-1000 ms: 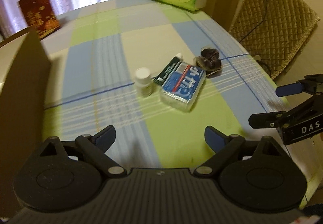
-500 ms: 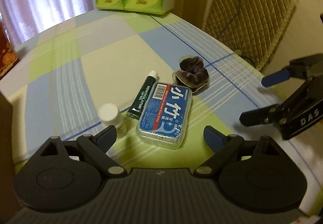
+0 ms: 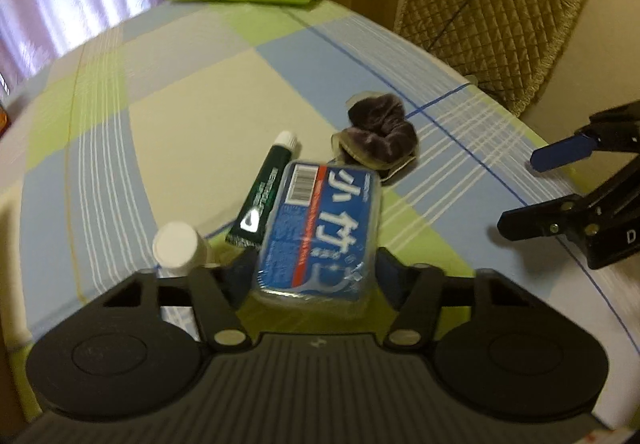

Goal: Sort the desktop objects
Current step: 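Grasp the blue floss box with the left tool while the right tool grasps the brown scrunchie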

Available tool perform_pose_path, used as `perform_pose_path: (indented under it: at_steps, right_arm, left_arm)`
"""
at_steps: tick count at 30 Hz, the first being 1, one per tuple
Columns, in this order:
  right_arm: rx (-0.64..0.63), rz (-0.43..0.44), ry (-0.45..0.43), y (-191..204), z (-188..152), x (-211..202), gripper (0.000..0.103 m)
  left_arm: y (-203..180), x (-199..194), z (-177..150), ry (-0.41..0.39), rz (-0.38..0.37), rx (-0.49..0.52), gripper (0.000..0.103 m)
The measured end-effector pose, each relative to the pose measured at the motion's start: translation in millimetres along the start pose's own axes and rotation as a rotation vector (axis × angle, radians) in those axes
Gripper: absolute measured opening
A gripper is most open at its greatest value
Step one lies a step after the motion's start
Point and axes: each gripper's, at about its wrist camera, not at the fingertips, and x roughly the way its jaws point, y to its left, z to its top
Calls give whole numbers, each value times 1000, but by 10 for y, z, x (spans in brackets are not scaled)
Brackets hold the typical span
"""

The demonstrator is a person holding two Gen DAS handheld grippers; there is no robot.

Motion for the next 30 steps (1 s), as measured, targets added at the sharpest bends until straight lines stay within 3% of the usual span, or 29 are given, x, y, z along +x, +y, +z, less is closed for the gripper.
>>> perform_pose_path:
  at_steps: [7, 13, 18, 21, 24, 30]
  right_arm:
    - [-14, 27, -1, 49, -5, 32, 79]
    - [-34, 47, 3, 105, -10, 79, 79]
    - [-54, 65, 3, 178, 6, 103, 79]
    - [-69, 73, -4, 223, 22, 94, 79]
    - [-76, 76, -15, 238, 49, 88, 79]
    - [-88, 85, -54, 268, 145, 123, 79]
  left_arm:
    - [-8, -224, -277, 17, 15, -57, 54]
    - [128, -489, -589, 48, 61, -184, 54]
    - [289, -534, -568, 48, 29, -314, 59]
    - [284, -471, -492, 41, 43, -310, 59]
    - [258, -451, -452, 42, 77, -278, 54]
    - [579, -553, -588, 43, 211, -444, 53]
